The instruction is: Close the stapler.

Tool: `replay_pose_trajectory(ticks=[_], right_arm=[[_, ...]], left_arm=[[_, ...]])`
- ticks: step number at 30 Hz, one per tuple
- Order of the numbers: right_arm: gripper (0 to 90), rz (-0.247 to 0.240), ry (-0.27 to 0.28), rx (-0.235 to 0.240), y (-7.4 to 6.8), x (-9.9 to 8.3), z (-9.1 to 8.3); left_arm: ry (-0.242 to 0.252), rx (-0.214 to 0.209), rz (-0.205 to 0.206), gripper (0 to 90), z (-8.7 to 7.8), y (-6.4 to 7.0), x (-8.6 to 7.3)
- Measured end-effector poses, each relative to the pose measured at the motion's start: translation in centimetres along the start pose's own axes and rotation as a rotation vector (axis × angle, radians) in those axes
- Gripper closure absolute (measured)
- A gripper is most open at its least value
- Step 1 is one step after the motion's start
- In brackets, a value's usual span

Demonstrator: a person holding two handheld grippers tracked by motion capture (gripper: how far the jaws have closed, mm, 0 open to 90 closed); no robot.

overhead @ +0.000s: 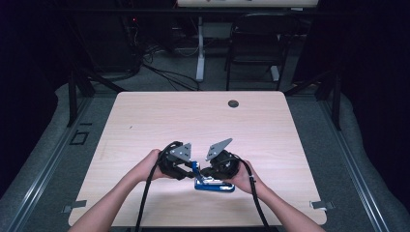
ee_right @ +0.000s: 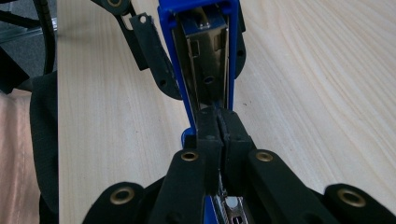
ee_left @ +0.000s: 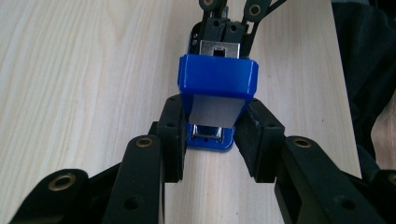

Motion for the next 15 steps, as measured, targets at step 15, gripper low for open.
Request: replay_pose_trajectory(ticks=[15], right_arm=[[88.3,0.016,0.015,-0.011,0.2,-0.8,-1.5]], left_arm=[[0.045,-0.024,0.01,64.8,1.0,0.2,1.0]])
Point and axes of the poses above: each handheld gripper's, and its own axes: z roughly forward along the jaws, x roughly out of its top, y roughly to its right, the point moved 4 cm from there along z, roughly forward along the jaws, and after that the axes turned 9 degrees about -z, right-handed, at the moved point
